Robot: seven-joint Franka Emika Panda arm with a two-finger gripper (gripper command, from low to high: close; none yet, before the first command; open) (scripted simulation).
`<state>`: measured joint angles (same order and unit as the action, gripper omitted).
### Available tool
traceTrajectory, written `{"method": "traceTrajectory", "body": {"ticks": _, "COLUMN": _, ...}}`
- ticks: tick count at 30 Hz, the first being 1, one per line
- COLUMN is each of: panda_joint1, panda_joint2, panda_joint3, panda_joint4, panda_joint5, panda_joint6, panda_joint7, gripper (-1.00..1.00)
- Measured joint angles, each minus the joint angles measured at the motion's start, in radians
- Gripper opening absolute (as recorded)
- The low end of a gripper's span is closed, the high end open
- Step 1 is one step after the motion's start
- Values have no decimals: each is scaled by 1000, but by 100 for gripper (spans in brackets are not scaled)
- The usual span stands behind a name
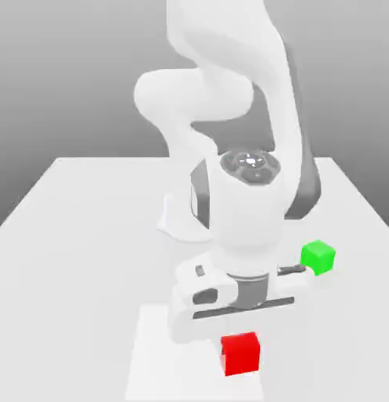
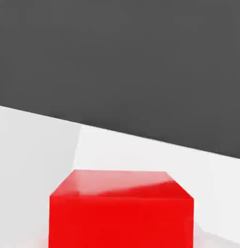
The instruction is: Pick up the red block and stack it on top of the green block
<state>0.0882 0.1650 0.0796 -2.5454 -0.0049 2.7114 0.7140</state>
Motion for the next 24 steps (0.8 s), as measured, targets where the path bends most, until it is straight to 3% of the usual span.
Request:
{"method": "traceTrajectory", "body": {"ticks": 7, "panda_joint1": 241, "panda_joint2": -197, "panda_joint3": 138, "panda_joint4": -138, "panda_joint5": 191, "panda_joint6": -46, "panda_joint7": -83, "gripper": -100}}
{"method": "traceTrajectory", "body": {"ticks": 13, "panda_joint1": 393, "panda_joint2": -349, "panda_joint3": 225, "panda_joint4": -266, "panda_joint5": 284, "panda_joint6": -66, "panda_joint7": -103, "gripper": -100}}
{"method": "traceTrajectory", "body": {"ticks": 20, "panda_joint1": 561, "panda_joint2": -493, "panda_joint3": 353, "panda_joint4": -420, "panda_joint5": 321, "panda_joint6": -62, "panda_joint7": -81, "gripper": -100}}
{"method": "traceTrajectory", "body": {"ticks": 24, "panda_joint1": 520, "panda_joint2": -437, "panda_joint3": 405, "panda_joint4": -435, "panda_joint5": 251, "panda_joint6": 3, "panda_joint7": -29, "gripper": -100}}
